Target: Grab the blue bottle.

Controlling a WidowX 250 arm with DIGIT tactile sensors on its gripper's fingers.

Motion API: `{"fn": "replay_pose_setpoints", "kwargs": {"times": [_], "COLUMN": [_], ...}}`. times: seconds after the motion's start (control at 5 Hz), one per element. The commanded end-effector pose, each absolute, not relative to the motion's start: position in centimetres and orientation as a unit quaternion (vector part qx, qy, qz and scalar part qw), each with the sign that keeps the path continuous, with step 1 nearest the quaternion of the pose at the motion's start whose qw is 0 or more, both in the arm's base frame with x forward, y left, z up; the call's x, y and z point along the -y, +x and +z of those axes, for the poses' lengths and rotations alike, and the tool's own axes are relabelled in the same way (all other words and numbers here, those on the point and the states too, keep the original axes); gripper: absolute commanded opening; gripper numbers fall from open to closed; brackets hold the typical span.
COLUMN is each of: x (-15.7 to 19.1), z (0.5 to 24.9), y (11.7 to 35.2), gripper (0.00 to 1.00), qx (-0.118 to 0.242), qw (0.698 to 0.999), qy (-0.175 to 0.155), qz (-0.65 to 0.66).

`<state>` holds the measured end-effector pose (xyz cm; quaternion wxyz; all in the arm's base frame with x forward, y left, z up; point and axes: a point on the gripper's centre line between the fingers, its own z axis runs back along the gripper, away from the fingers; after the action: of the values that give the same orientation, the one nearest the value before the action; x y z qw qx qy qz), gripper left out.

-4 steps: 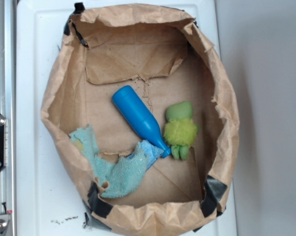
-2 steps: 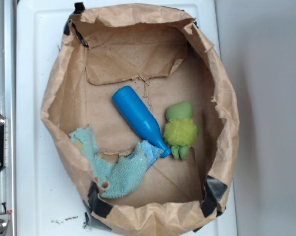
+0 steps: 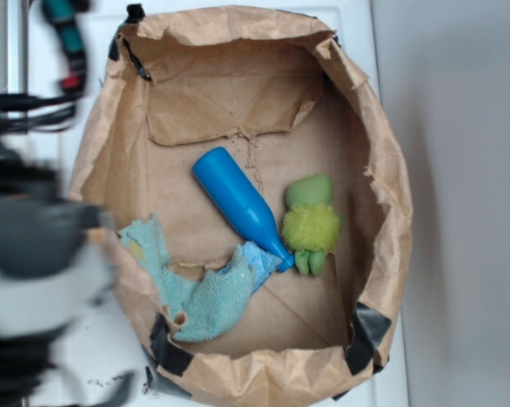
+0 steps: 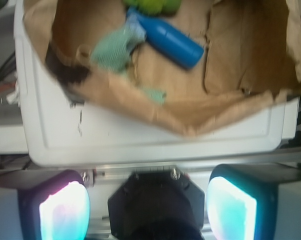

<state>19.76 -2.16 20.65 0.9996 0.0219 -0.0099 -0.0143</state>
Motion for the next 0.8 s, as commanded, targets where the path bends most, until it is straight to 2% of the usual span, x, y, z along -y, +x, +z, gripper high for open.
{"fn": "replay_pose_setpoints", "kwargs": {"times": [0.0, 0.2, 0.4, 0.6], "x": [-0.1, -0.7, -1.7, -2.2], "z": [20.1, 18.9, 17.9, 15.9], "y": [22.8, 24.3, 26.1, 27.7], "gripper": [1.00, 1.00, 1.00, 1.00], "qx": [0.062, 0.061, 0.077, 0.059], "qw": [0.975, 0.941, 0.906, 0.897], "qy": [0.019, 0.017, 0.004, 0.026], "qz": [-0.212, -0.333, -0.416, -0.437]}}
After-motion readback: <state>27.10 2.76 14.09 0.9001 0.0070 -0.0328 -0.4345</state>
